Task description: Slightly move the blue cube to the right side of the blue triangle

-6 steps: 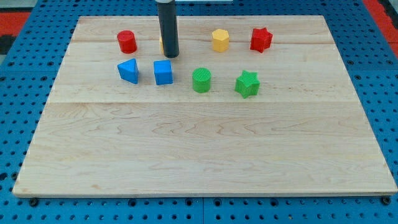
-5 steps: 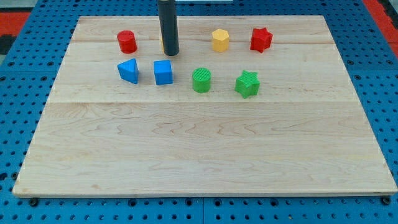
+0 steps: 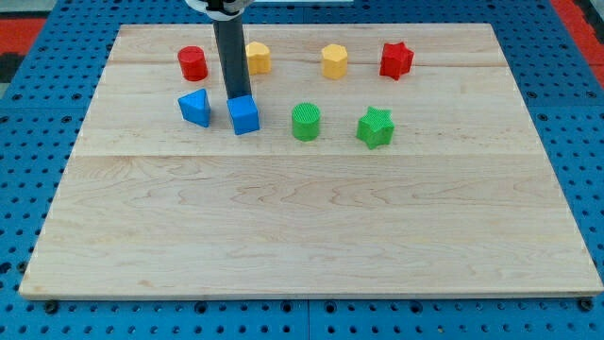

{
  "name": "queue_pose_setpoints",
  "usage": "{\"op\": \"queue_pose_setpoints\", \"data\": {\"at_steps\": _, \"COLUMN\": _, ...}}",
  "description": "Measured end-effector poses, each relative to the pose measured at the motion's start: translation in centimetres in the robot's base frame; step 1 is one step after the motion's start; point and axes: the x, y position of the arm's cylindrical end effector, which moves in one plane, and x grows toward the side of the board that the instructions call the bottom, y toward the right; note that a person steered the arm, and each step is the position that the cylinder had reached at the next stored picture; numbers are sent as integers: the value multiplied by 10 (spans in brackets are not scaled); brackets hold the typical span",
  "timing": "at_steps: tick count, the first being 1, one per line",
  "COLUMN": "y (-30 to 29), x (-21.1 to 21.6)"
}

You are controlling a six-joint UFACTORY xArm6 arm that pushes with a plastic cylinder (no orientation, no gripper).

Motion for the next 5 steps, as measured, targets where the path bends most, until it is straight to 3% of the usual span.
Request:
{"op": "queue_pose_setpoints", "data": {"at_steps": 3, "y": -68, "x": 2}}
{"op": "queue_pose_setpoints", "data": {"at_steps": 4, "y": -46, "x": -21}}
{"op": "queue_pose_setpoints", "data": {"at_steps": 5, "y": 56, "x": -29}}
